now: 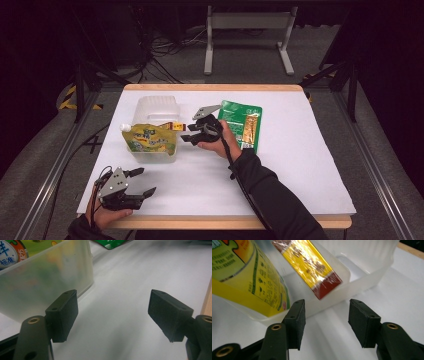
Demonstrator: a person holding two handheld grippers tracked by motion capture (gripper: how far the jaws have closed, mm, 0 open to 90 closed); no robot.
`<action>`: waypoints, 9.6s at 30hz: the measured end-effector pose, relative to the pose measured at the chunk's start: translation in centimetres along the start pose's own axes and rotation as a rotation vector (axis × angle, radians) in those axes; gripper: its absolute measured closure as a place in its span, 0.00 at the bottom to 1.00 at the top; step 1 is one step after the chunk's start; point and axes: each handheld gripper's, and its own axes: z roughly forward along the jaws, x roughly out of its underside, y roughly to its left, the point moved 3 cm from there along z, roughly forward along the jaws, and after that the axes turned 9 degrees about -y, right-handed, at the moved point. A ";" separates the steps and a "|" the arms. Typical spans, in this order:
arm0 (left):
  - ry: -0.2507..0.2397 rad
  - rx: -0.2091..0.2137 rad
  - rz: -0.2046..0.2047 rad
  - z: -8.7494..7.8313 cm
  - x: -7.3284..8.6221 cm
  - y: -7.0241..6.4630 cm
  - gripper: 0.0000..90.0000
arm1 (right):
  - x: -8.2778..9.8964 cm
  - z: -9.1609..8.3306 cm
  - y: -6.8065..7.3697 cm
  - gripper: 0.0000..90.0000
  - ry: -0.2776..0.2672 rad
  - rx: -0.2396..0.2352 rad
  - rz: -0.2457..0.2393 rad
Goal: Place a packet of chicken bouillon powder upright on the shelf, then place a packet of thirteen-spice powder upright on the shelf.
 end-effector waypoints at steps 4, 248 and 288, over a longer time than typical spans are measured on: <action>0.002 0.004 0.001 0.0 0.0 0.0 0.28 | -0.3 0.5 0.3 0.66 -0.033 0.020 -0.047; 0.180 0.142 0.098 17.4 -5.6 -6.7 0.48 | 11.1 -22.0 -1.2 1.00 -0.144 -0.011 0.412; 0.200 0.082 0.431 17.1 -5.8 -10.7 1.00 | 11.8 -22.9 -3.6 0.34 -0.133 0.106 0.641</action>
